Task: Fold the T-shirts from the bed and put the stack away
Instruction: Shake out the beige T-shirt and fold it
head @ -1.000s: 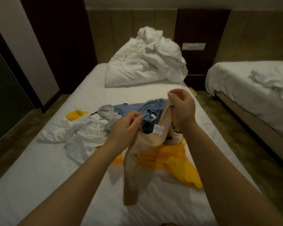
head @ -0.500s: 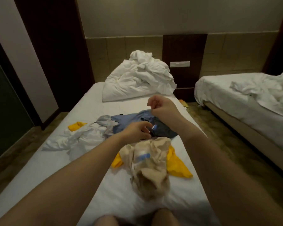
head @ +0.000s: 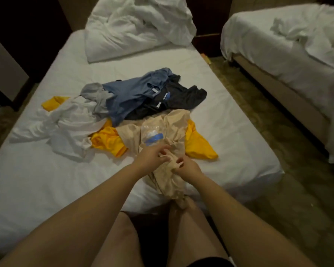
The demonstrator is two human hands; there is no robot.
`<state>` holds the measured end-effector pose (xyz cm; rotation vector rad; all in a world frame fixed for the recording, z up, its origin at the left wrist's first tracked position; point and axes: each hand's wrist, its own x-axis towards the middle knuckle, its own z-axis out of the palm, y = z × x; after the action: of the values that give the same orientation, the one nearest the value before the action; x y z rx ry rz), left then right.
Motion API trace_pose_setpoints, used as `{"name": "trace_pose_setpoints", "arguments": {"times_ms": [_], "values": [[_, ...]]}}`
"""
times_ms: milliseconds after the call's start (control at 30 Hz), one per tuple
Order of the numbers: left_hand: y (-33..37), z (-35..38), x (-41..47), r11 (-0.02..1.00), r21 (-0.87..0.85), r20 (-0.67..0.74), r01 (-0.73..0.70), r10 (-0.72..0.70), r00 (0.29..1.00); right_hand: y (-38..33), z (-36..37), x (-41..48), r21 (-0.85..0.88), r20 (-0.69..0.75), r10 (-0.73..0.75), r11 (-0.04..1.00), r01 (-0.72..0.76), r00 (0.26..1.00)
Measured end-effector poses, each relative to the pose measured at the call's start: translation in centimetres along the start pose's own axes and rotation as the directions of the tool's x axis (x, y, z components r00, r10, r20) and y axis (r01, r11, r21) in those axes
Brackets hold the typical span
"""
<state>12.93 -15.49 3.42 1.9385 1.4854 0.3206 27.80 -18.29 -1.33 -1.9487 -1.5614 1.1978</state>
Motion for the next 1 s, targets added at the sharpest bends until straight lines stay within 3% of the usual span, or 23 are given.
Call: {"name": "trace_pose_setpoints", "arguments": {"times_ms": [100,167,233,400,567,667,733,833,900,1000], "values": [[-0.8,1.1,0.3,1.000,-0.020,-0.027,0.009,-0.010,1.000,1.7,2.4,0.8,-0.005,-0.015,0.131,0.991,-0.131,0.991],[-1.1,1.6,0.3,0.999,-0.040,-0.016,0.014,-0.014,1.000,2.3,3.3,0.9,0.066,-0.012,0.286,0.956,-0.285,0.958],[-1.5,2.0,0.1,0.999,-0.047,0.008,0.012,-0.011,1.000,2.5,3.6,0.5,0.155,-0.016,0.355,0.924,-0.348,0.935],[-1.0,1.6,-0.5,0.999,-0.044,0.096,-0.016,0.020,0.995,0.3,1.9,0.2,0.116,-0.048,0.132,0.985,-0.126,0.990],[2.5,-1.6,-1.2,0.979,0.085,0.088,-0.187,0.180,0.980,-5.9,-3.6,-1.2,0.444,-0.075,-0.034,0.894,0.064,0.997],[5.1,-4.4,-1.5,0.962,0.171,-0.034,-0.213,0.222,0.974,-8.9,-6.3,-2.4,0.544,-0.083,-0.123,0.826,0.149,0.989],[6.4,-6.1,-2.1,0.955,0.176,-0.190,-0.238,0.270,0.944,-10.7,-7.7,-3.7,0.629,-0.054,-0.192,0.756,0.183,0.980],[7.7,-8.2,-3.6,0.978,0.023,-0.475,-0.209,0.195,0.858,-12.6,-9.6,-6.1,0.764,-0.061,-0.326,0.593,0.254,0.943],[8.6,-9.9,-4.6,0.951,-0.195,-0.609,-0.239,0.074,0.790,-12.9,-10.5,-7.7,0.672,-0.121,-0.409,0.636,0.378,0.904],[10.9,-12.7,-6.0,0.903,-0.270,-0.684,-0.335,0.065,0.727,-13.6,-10.4,-9.7,0.460,-0.120,-0.545,0.710,0.533,0.830]]}}
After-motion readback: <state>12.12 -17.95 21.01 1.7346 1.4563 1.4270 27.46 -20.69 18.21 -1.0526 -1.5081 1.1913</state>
